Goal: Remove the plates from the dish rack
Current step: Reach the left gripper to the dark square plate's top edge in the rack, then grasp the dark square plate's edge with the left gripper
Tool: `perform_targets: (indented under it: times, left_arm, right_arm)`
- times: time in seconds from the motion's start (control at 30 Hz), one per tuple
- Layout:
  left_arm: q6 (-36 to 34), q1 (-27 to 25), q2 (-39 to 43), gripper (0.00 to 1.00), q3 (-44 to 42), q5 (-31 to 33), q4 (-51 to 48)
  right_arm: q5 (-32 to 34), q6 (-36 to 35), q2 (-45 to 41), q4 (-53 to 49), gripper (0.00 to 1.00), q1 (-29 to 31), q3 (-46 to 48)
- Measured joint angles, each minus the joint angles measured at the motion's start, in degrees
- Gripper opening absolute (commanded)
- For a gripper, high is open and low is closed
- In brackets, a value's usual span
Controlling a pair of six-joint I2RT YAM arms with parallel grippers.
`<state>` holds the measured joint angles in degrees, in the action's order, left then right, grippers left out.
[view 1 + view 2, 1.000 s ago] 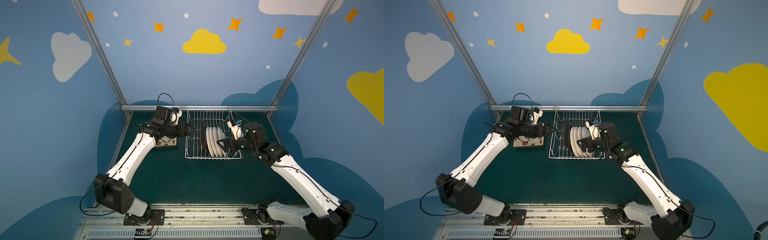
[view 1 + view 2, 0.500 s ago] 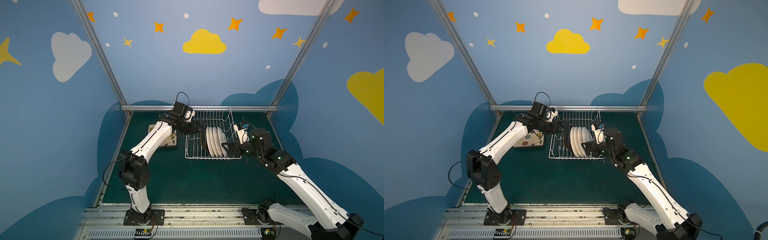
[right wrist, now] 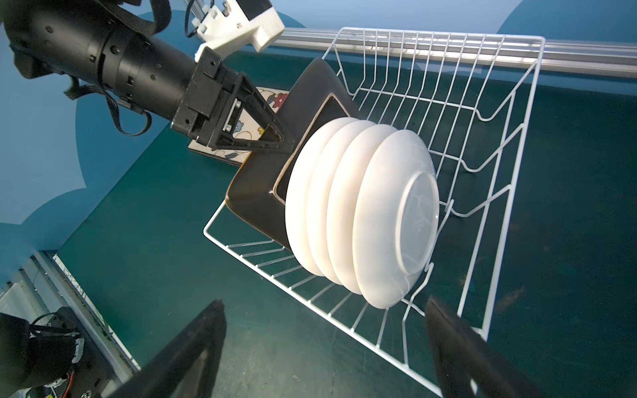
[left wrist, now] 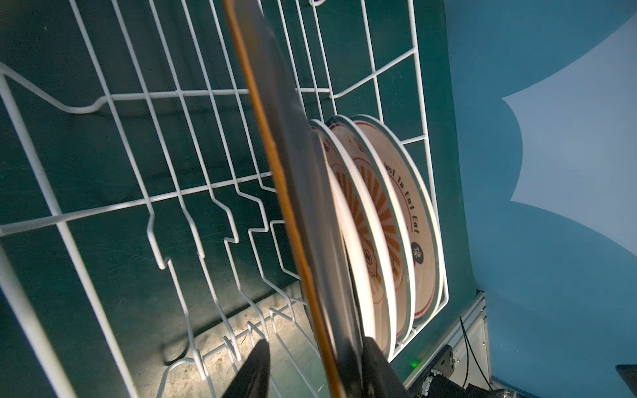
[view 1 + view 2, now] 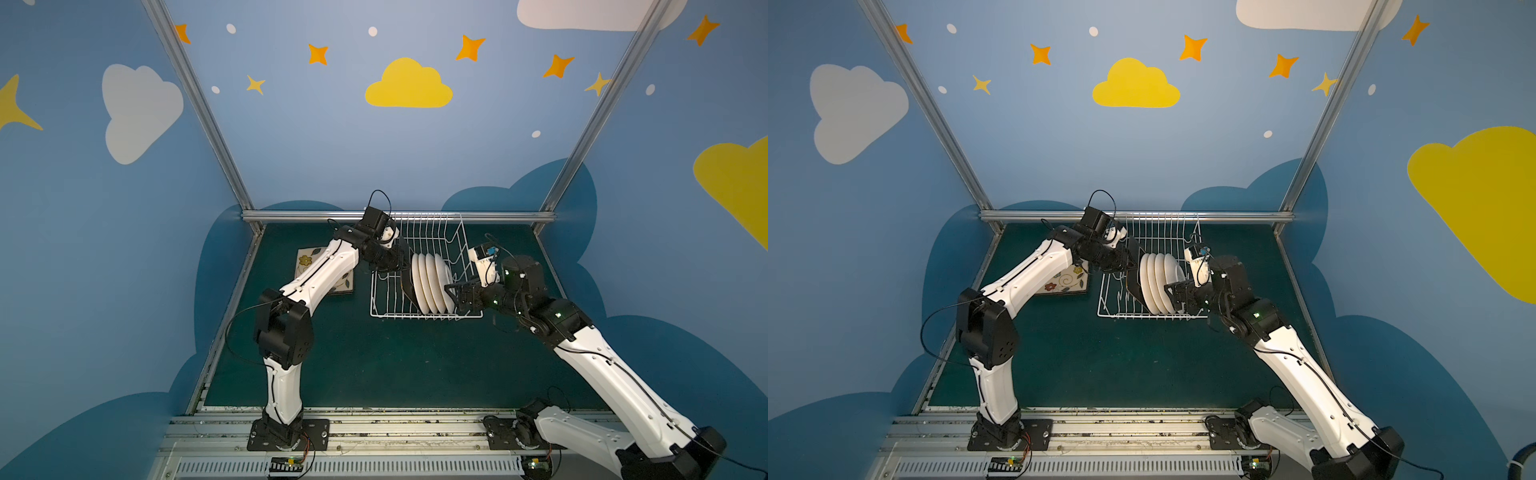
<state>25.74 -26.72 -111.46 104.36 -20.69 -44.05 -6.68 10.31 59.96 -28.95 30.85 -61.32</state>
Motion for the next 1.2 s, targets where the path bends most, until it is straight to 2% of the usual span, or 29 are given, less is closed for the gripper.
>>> perform_targets:
  times: [0.1, 0.83, 1.2]
  left_arm:
    - [0.04, -0.04, 0.0, 0.38, 0.0, 0.09, -0.07]
    - [0.48, -0.39, -1.6, 0.34, 0.0, -1.73, 1.7]
    - [1.49, -0.57, -2.38, 0.22, 0.22, -3.34, 2.69]
  right_arm:
    - [-0.2, -0.02, 0.7, 0.02, 0.9, -0.07, 0.0]
    - [-1.36, 0.0, 3.58, 0.72, 0.91, -0.44, -0.17]
    - [-1.42, -0.09, 4.31, 0.85, 0.91, -0.81, -0.83]
